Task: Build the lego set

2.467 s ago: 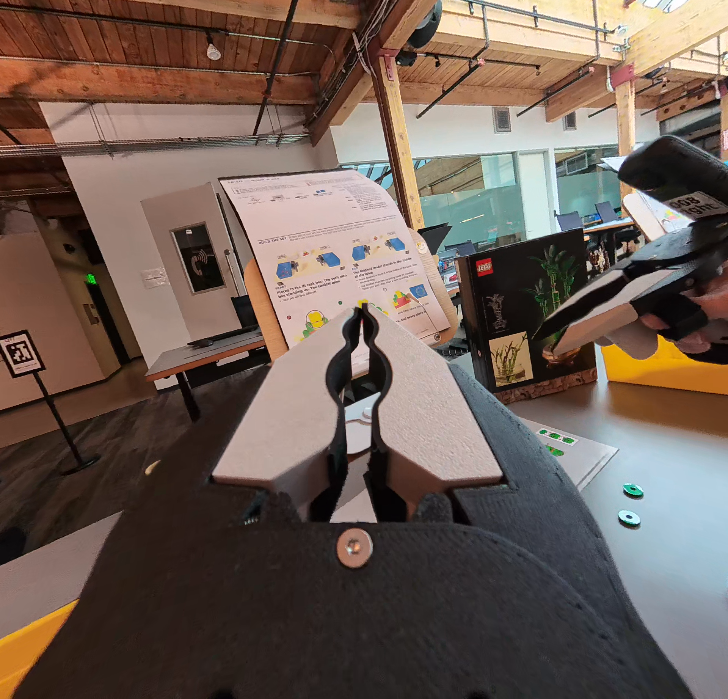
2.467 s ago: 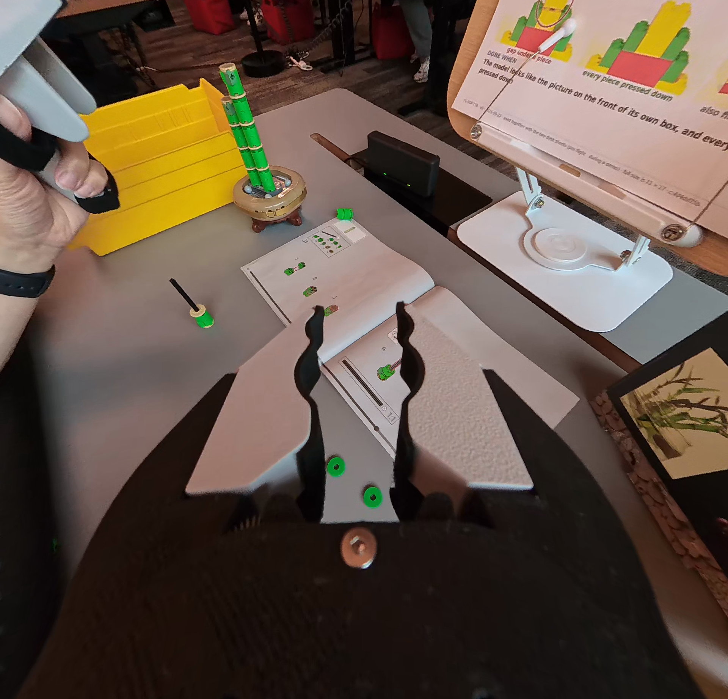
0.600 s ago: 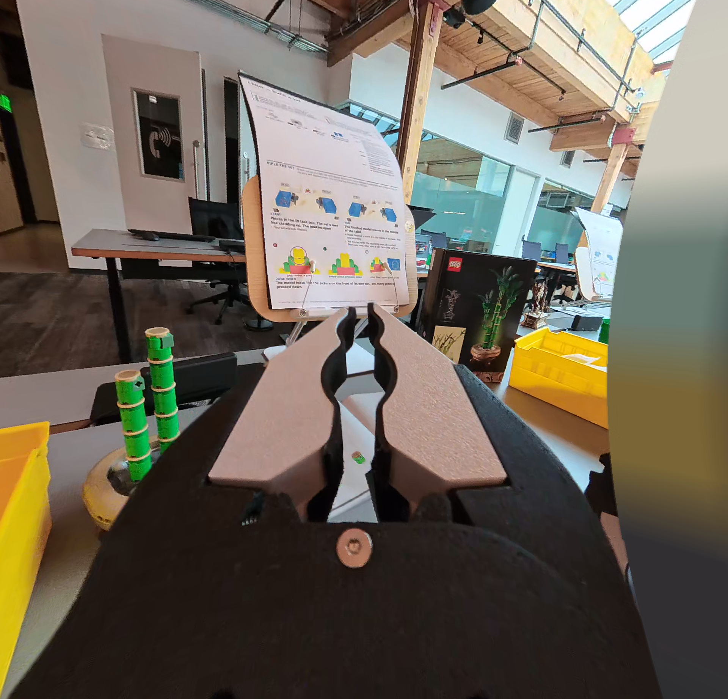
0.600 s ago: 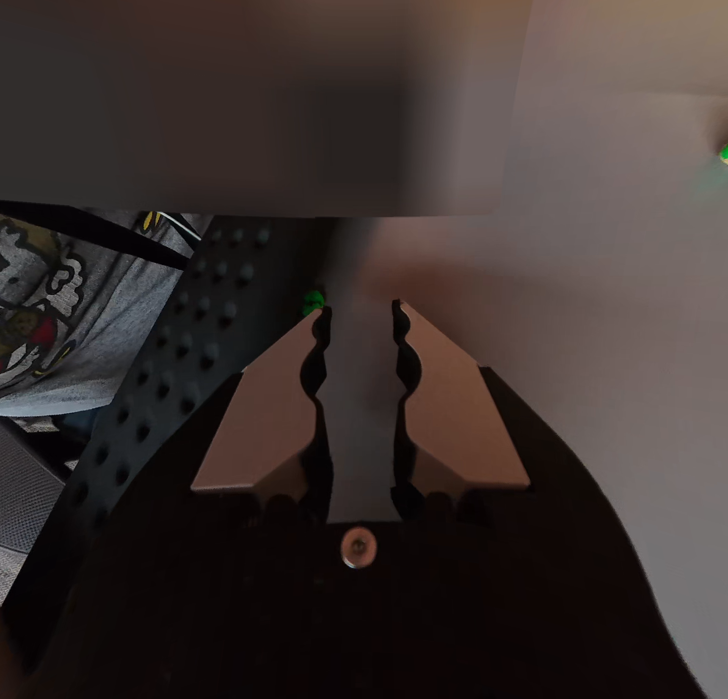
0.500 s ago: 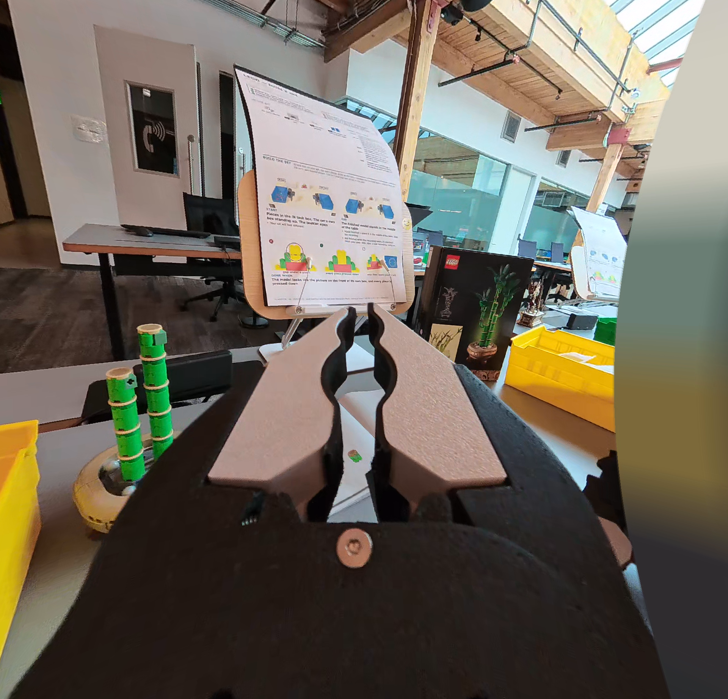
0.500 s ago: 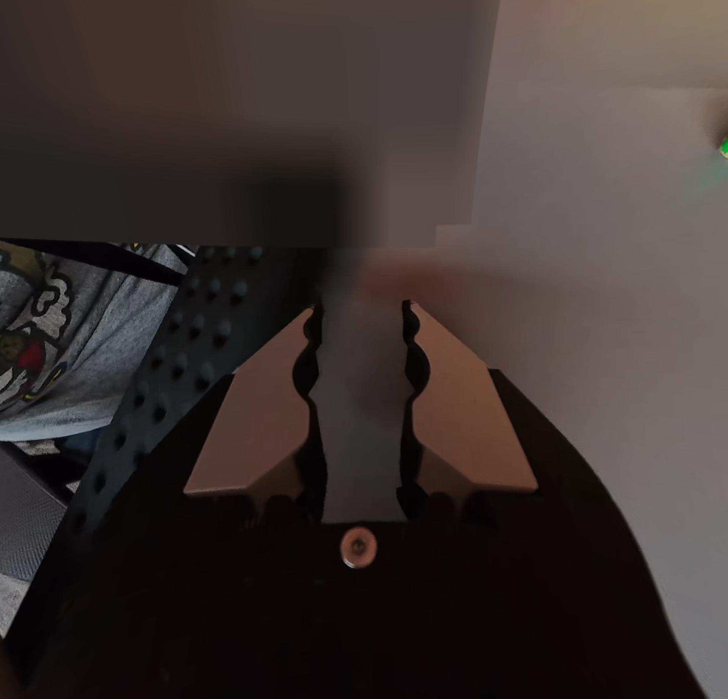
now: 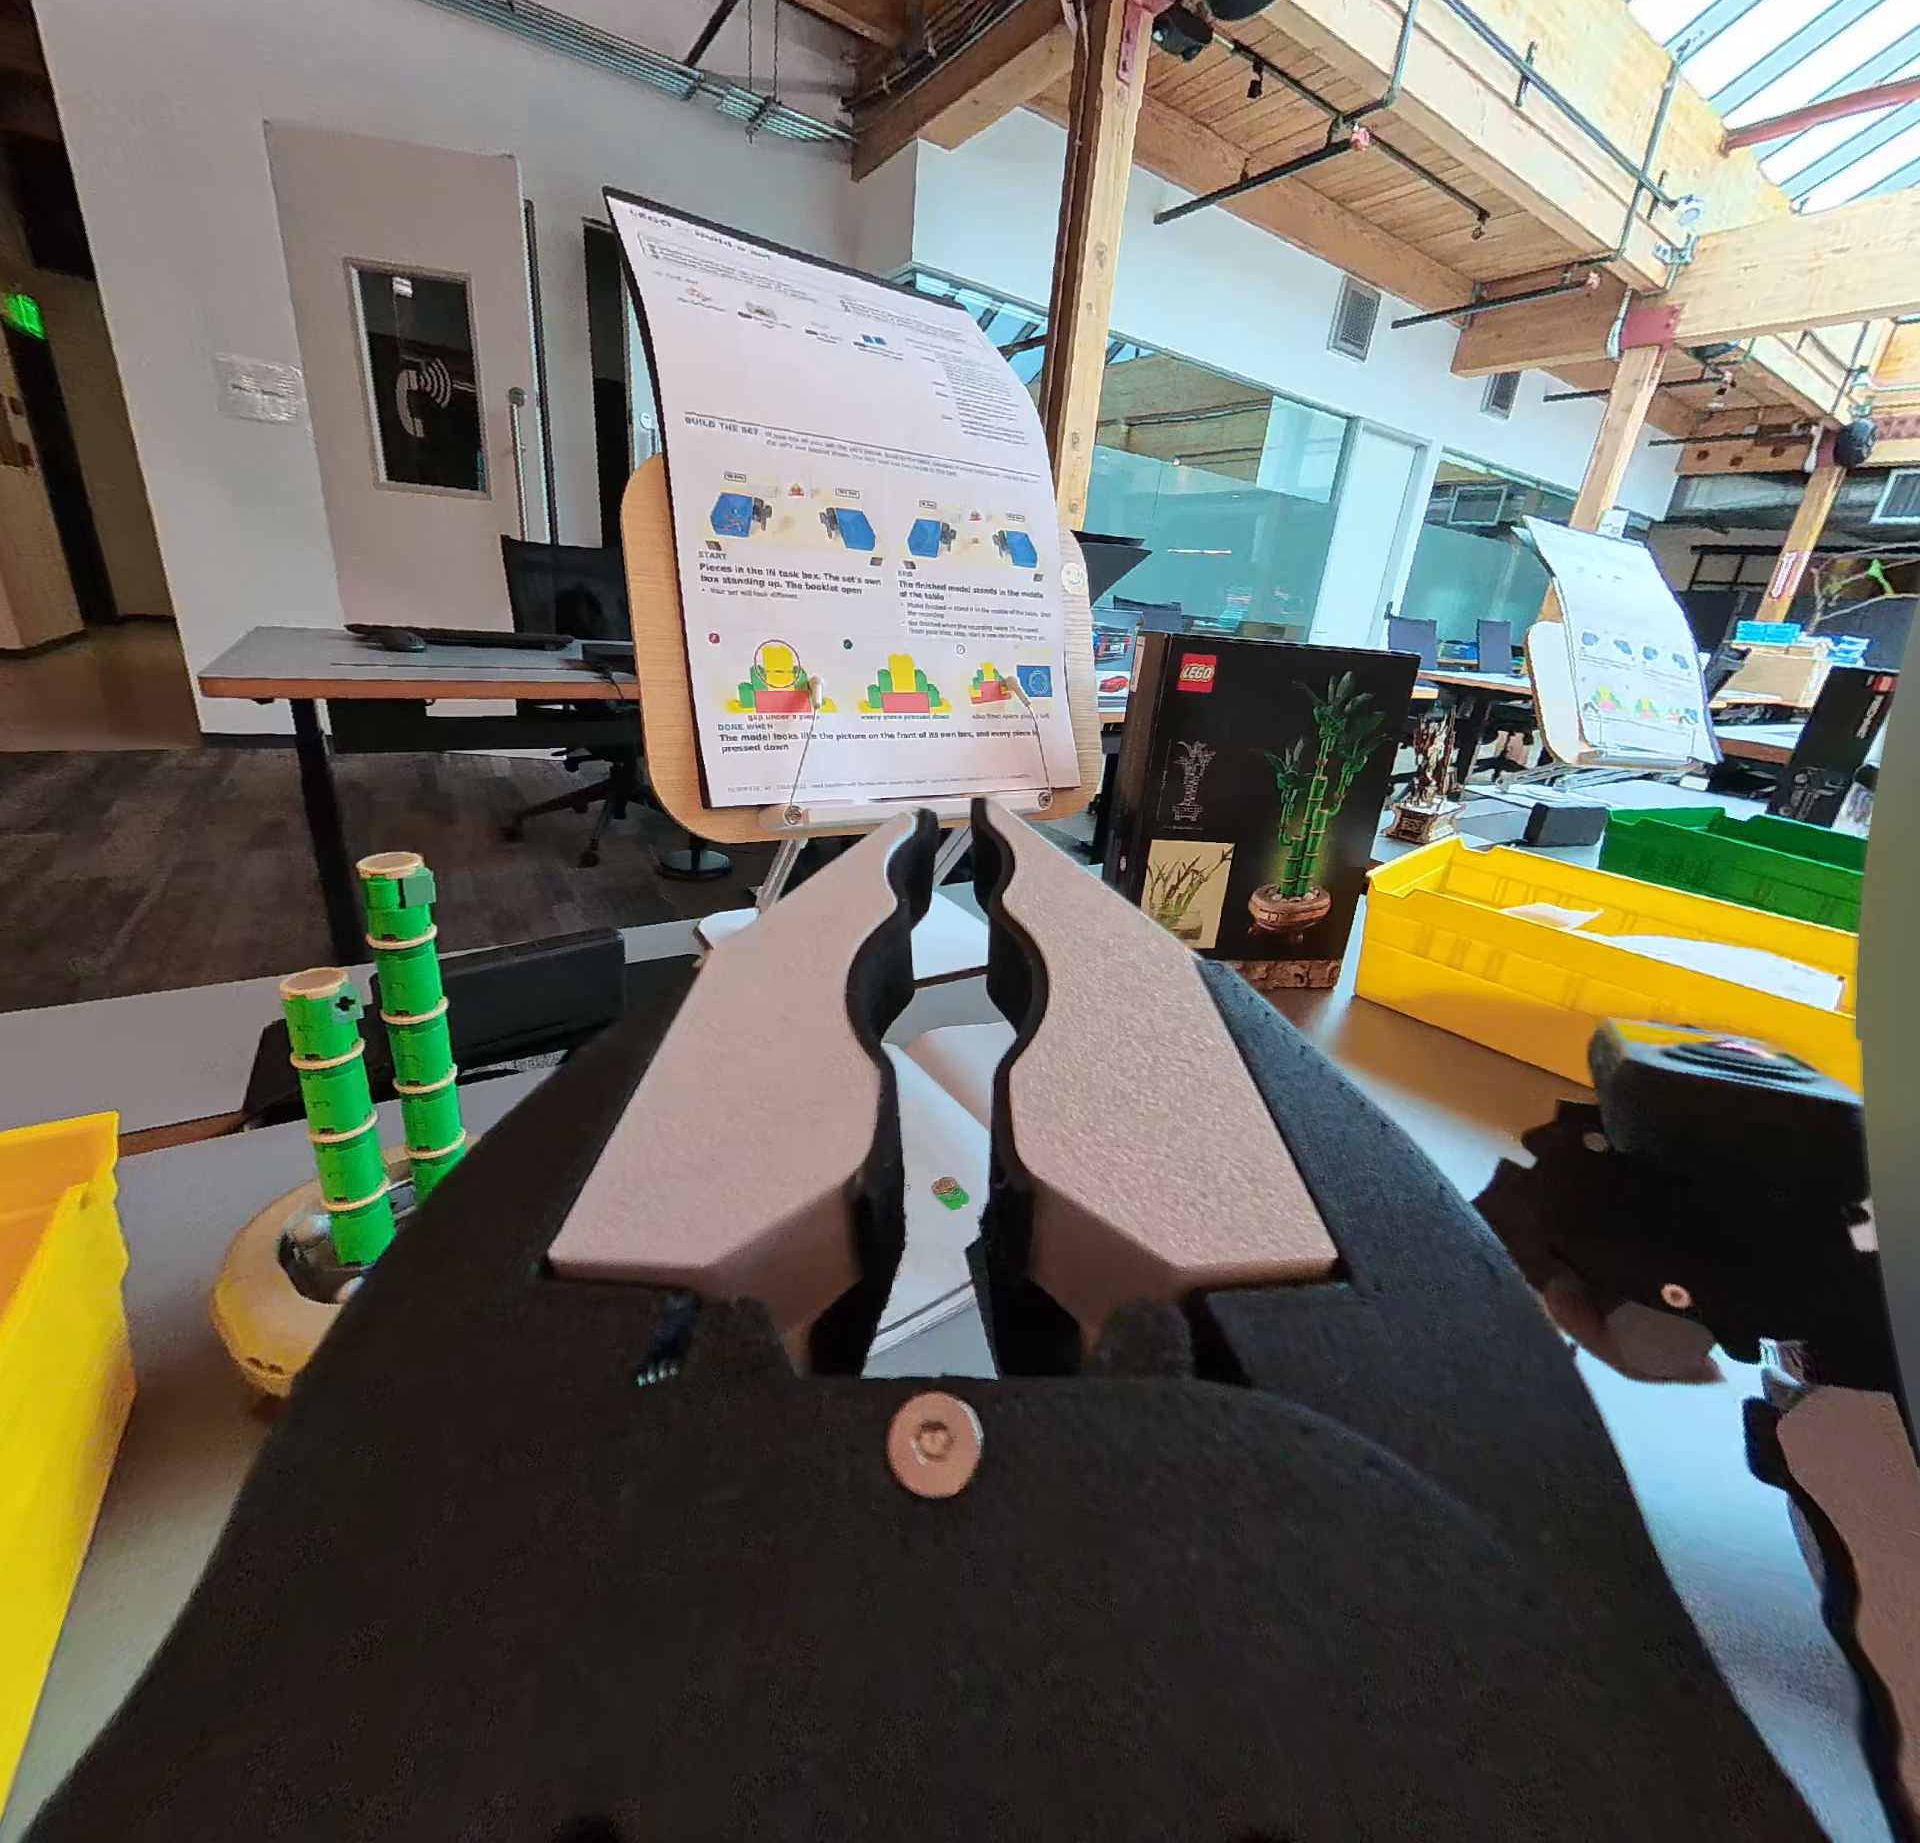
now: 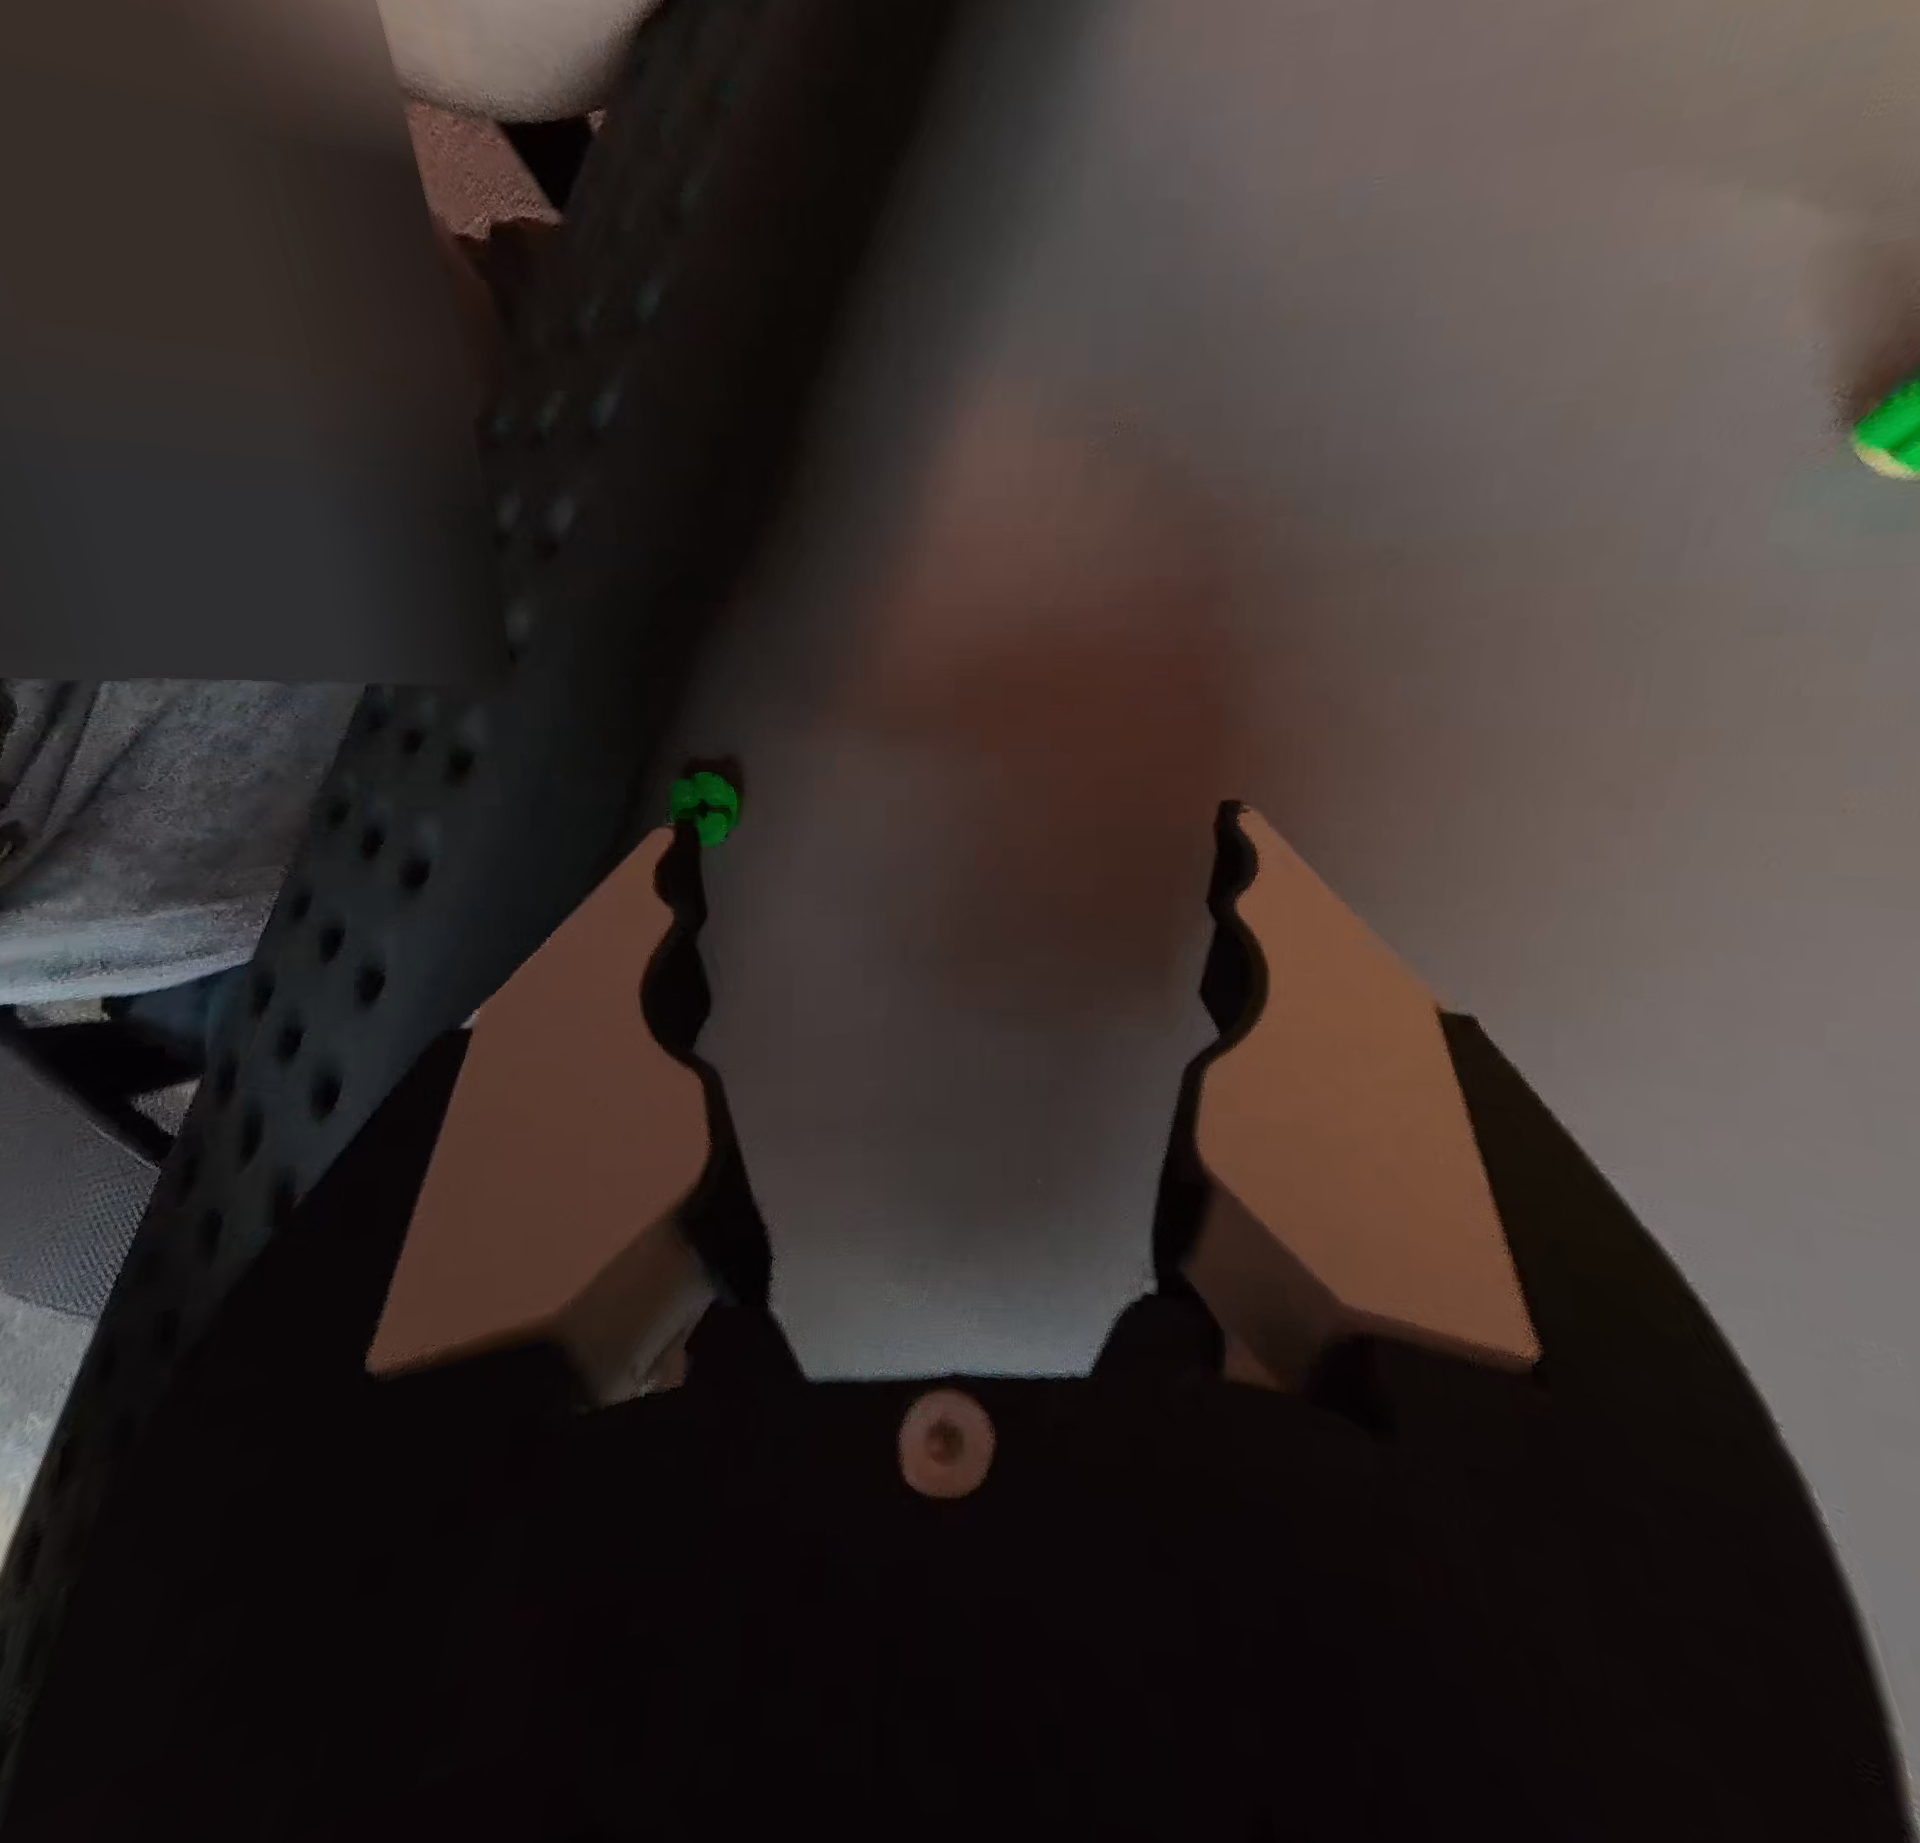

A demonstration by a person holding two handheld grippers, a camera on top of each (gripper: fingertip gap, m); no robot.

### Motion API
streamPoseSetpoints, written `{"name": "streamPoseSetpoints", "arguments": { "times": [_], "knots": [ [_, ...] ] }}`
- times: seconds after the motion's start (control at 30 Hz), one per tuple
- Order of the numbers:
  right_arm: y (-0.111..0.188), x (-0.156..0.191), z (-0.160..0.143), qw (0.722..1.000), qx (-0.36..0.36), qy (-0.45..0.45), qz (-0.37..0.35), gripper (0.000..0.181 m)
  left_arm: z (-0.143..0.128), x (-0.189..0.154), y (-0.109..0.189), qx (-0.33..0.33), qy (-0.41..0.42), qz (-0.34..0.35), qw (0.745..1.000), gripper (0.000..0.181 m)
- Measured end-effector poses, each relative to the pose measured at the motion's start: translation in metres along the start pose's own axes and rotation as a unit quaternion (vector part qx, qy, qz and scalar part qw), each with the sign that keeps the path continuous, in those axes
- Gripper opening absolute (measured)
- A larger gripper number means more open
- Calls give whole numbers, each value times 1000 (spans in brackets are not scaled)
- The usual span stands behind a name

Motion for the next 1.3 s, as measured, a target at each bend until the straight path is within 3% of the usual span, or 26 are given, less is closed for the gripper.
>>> {"name": "streamPoseSetpoints", "arguments": {
  "times": [0.17, 0.43, 0.63, 0.87, 1.07, 1.2, 1.3],
  "knots": [
    [-19, -2, 5, 998, 19, 65, 6, 117, 4, 3, 5, -20, 33, -12, 999, 5],
    [-25, 3, -1, 997, -2, 78, -29, 128, 4, -3, 4, -11, 34, -26, 999, 5],
    [-10, -7, -3, 992, -10, 82, -92, 120, 5, -2, 4, -12, 42, -28, 999, 5],
    [27, -61, -13, 976, 28, 74, -202, 111, 1, -2, 0, 3, 34, -27, 999, 6],
    [35, -76, -11, 969, 42, 79, -232, 110, -2, 6, -1, 5, 49, -20, 999, 6],
    [48, -80, 9, 964, -10, 87, -253, 115, 0, 10, 2, -3, 59, -16, 998, 6],
    [69, -118, 41, 958, -89, 54, -268, 98, 4, 11, 5, -18, 54, -5, 998, 5]
  ]
}}
Point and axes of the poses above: each gripper's, where its closed fingertips meet, y back along the fingers, z out of its top, x = y × z across the jaws, the point moved 8 cm from there along y, back along the fingers, and after that the axes turned 3 degrees about -x, right-handed, at the moved point
